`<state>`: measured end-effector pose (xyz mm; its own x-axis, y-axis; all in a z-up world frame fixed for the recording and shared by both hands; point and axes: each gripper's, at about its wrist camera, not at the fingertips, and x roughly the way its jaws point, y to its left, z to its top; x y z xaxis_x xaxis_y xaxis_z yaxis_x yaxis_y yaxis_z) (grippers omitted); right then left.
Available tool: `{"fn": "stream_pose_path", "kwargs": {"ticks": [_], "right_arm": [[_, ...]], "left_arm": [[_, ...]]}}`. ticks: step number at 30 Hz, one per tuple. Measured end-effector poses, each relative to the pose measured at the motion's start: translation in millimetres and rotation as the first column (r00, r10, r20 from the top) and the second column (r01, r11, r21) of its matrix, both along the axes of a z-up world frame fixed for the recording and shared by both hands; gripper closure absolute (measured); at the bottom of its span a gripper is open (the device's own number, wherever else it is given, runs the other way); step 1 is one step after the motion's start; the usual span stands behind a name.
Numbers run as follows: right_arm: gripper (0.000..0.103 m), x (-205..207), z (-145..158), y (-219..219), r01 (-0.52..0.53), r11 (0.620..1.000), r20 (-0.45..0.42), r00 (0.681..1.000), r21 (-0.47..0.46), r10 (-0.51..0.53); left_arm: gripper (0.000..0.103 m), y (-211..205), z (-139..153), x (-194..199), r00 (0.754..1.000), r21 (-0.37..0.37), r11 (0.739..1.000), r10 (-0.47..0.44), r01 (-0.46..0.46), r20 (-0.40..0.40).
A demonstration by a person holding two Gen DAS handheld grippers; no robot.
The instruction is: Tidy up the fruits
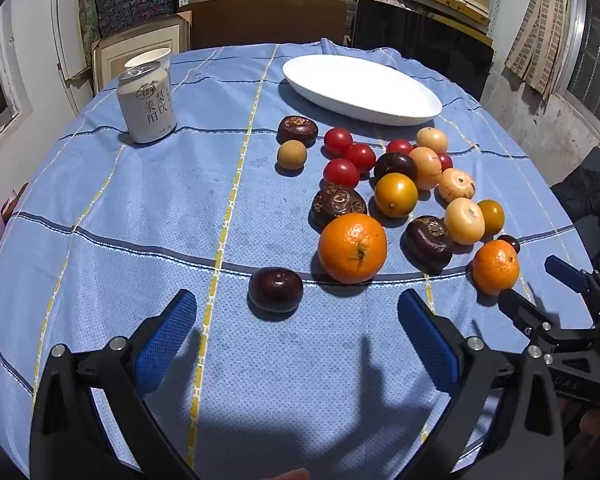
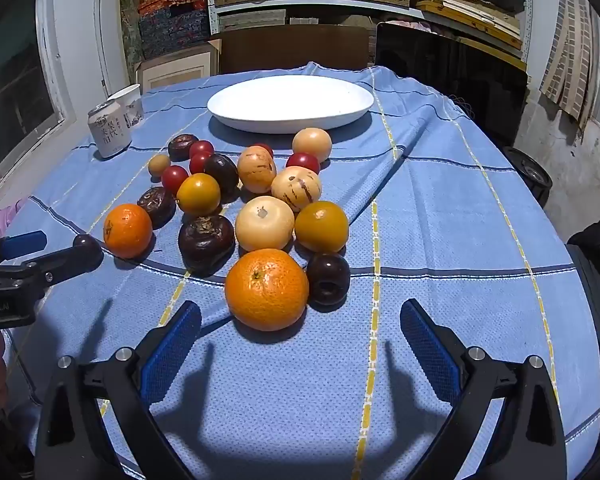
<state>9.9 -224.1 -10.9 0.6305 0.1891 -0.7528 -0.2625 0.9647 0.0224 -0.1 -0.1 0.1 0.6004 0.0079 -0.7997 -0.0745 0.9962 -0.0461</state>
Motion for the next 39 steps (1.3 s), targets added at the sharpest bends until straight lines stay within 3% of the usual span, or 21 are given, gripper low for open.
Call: {"fn": "stream_pose_path", "kwargs": {"ticks": [39], "right_arm": [[0.003,3.5,-4.9,-1.9,0.003,1.000,-0.022,1.000,0.008,-0.003]], "left_arm": [[0.004,-1.7,-5.2,3.7,1.000,0.008,1.000,0.000,0.000,-0.023]]}}
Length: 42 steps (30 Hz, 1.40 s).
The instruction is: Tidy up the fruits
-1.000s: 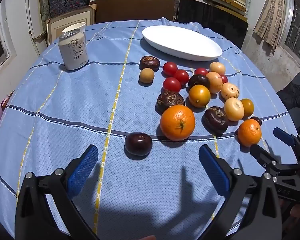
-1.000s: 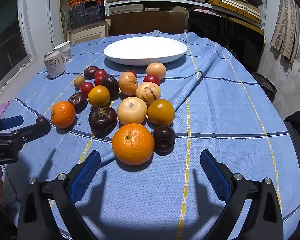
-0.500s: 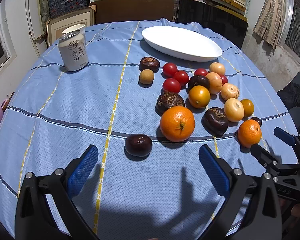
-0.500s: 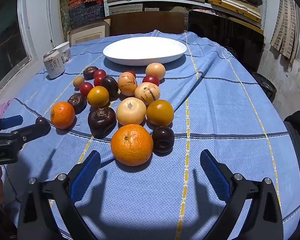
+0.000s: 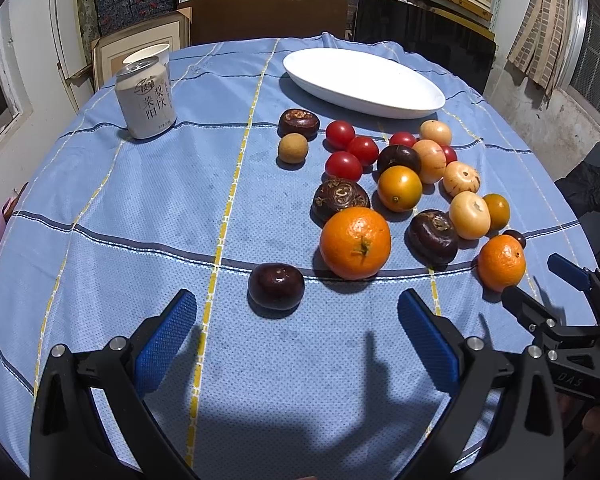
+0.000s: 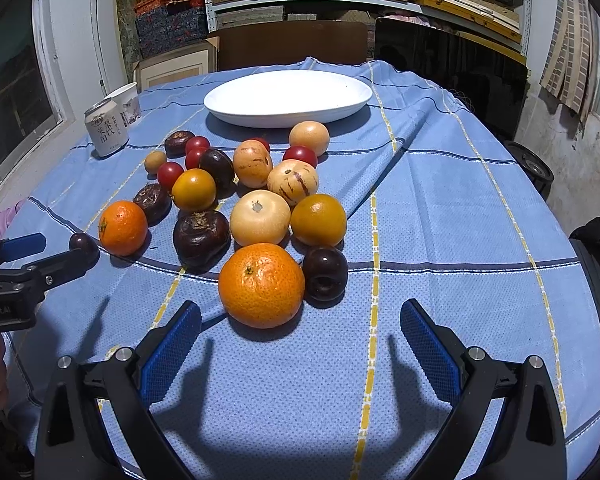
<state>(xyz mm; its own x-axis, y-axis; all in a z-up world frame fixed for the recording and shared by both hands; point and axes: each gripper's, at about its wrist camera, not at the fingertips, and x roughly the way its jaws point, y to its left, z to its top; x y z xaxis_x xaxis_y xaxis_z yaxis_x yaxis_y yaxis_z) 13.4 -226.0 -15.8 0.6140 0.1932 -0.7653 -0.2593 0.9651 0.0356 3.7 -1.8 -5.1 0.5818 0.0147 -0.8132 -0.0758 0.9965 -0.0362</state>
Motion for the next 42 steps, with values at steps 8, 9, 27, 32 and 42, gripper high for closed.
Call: {"fn": "stream_pose_path", "kwargs": {"ticks": [8,9,27,32,42], "right_arm": [[0.003,0.2,-0.1,-0.1,0.000,1.000,-0.001,1.000,0.000,0.000],[0.003,0.1,-0.2,-0.2,0.000,1.000,-0.001,1.000,0.000,0.000],[0.003,0.7,-1.4,-0.6,0.000,1.000,-0.002,1.000,0.002,0.000],[0.003,0.9,-1.3,-0.9,0.000,1.000,-0.002,1.000,0.002,0.000],[0.003,0.6,-1.4,-1.0,0.000,1.000,-0.002,1.000,0.004,0.000]], "left_arm": [[0.004,0.1,-0.3,0.1,1.000,0.000,1.000,0.000,0.000,0.000],[0.004,0.1,-0.3,0.1,1.000,0.002,1.000,0.000,0.000,0.000],[0.004,0.1,-1.2,0.3,1.000,0.001,1.000,0.000,0.000,-0.001],[0.004,0.5,-2.6,1.0,1.000,0.000,1.000,-0.001,0.001,-0.003],[0.004,0.6,-3.3,1.1,1.000,0.001,1.000,-0.001,0.001,-0.003]]}}
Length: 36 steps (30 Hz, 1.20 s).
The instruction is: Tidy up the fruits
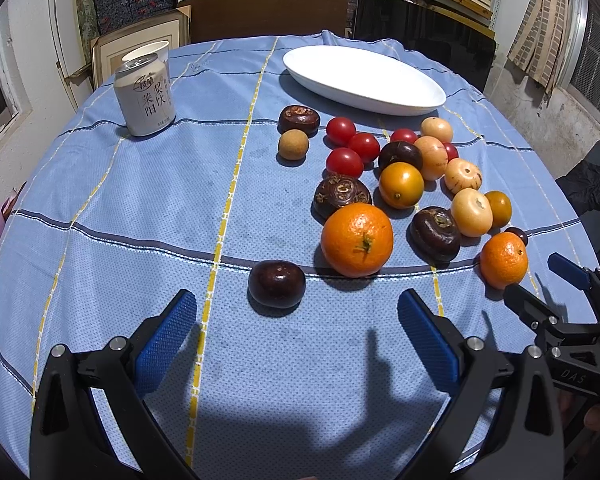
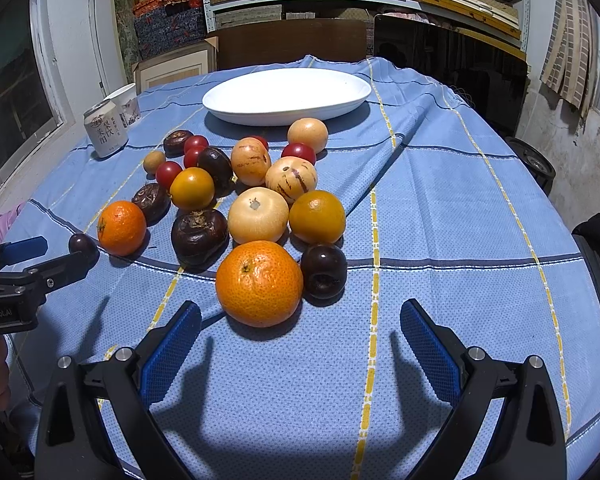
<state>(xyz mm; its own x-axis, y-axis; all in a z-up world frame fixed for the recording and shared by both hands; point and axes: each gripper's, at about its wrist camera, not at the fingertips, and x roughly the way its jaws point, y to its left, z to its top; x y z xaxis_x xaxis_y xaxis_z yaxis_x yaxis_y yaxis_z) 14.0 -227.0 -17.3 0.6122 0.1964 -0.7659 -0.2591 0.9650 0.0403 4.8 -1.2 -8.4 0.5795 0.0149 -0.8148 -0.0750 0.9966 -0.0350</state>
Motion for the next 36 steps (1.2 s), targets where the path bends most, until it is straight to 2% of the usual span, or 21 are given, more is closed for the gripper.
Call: {"fn": "stream_pose_path", "kwargs": {"ticks": [14,19,27,28,29,33,35,36], "right_arm": [[0.003,0,-1,-2,0.003,1.000,-0.002,1.000,0.002,-0.003],[0.003,-2,1,0,-0.005,1.000,0.012,1.000,0.001,0.005],[0.003,0,3,-2,-0.013,1.000,0.021,1.000,0.006,0.013],[0.003,0,2,-2,-0.017,1.000,0.019,1.000,0.009,0.016],[0.003,0,2,-2,-0.020,1.000,0.019,1.000,0.012,0.020],[0.003,0,3,-2,-0.042,0.999,0.023,0.999,0.020,0.041],[0.003,0,4,-2,-0.051,0.999,0.028,0.998,0.008,0.051],[0.003,-1,5,-2,-0.061,0.998,0.034,0.998,-0.013,0.061]], "left_arm": [[0.004,0,-2,1,1.000,0.004,1.000,-0.004,0.004,-0.004],[0.004,5,-7,0,0.999,-0.001,0.999,-0.041,0.041,-0.009],[0.006,17,-13,5,0.999,0.025,0.998,-0.050,0.050,-0.010],[0.017,18,-13,6,0.998,0.024,0.998,-0.058,0.058,-0.008],[0.033,19,-13,8,0.998,0.017,0.997,-0.068,0.069,-0.015],[0.055,22,-19,13,0.996,-0.015,0.997,-0.083,0.082,-0.044],[0.071,19,-19,13,0.995,-0.009,0.995,-0.095,0.095,-0.032],[0.071,17,-19,14,0.994,-0.018,0.994,-0.107,0.106,-0.032]]}}
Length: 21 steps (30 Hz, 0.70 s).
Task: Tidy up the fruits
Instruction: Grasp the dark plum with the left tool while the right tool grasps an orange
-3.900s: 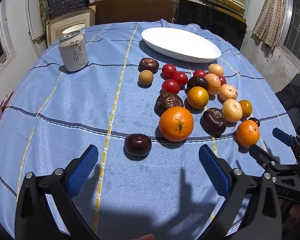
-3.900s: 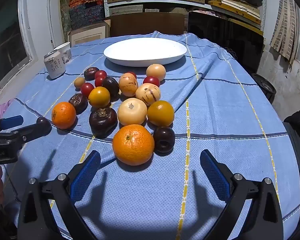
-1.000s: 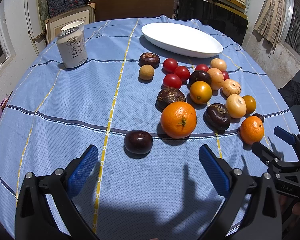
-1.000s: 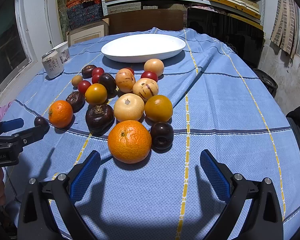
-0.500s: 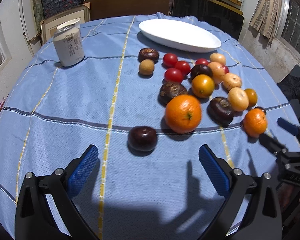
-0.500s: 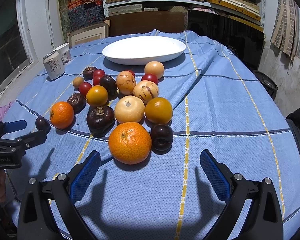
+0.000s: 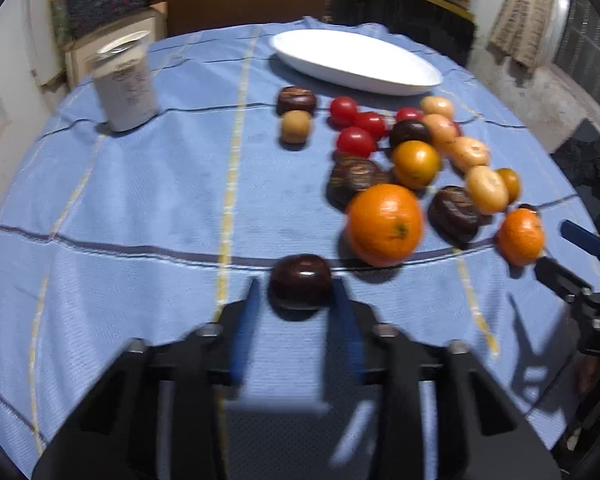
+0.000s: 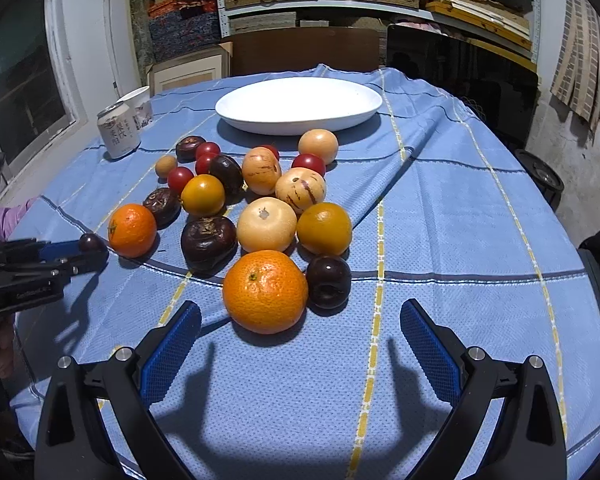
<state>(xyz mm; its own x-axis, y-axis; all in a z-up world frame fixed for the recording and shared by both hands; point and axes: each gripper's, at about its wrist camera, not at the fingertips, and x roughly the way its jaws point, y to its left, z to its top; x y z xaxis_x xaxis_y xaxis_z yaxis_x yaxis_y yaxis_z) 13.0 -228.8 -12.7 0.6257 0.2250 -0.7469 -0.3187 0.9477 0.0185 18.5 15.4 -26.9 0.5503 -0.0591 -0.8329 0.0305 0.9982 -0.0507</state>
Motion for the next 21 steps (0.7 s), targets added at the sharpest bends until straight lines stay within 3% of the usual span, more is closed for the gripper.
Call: {"fn": "stream_pose_path", "kwargs": {"ticks": [6,10,18,21], "right_arm": [[0.003,-3,8,-9,-0.059,0.998,0.009,0.998,0.001,0.059],[0.018,-2,8,-3,-0.099,0.995,-0.012,0.995,0.020,0.099],[0.035,-6,4,18,-0.192,0.981,-0.062,0.979,0.032,0.193],[0.042,-3,1,15,-0.177,0.983,-0.086,0.980,0.045,0.180]], "left_arm": [[0.071,-6,-1,4,1.000,0.008,1.000,0.000,0.000,0.006],[0.071,-5,-1,6,1.000,-0.001,1.000,0.004,-0.004,0.006],[0.071,-5,-1,7,1.000,-0.003,1.000,0.004,-0.004,0.005],[0.071,-3,-2,7,1.000,-0.013,1.000,0.004,-0.004,0.005]]}}
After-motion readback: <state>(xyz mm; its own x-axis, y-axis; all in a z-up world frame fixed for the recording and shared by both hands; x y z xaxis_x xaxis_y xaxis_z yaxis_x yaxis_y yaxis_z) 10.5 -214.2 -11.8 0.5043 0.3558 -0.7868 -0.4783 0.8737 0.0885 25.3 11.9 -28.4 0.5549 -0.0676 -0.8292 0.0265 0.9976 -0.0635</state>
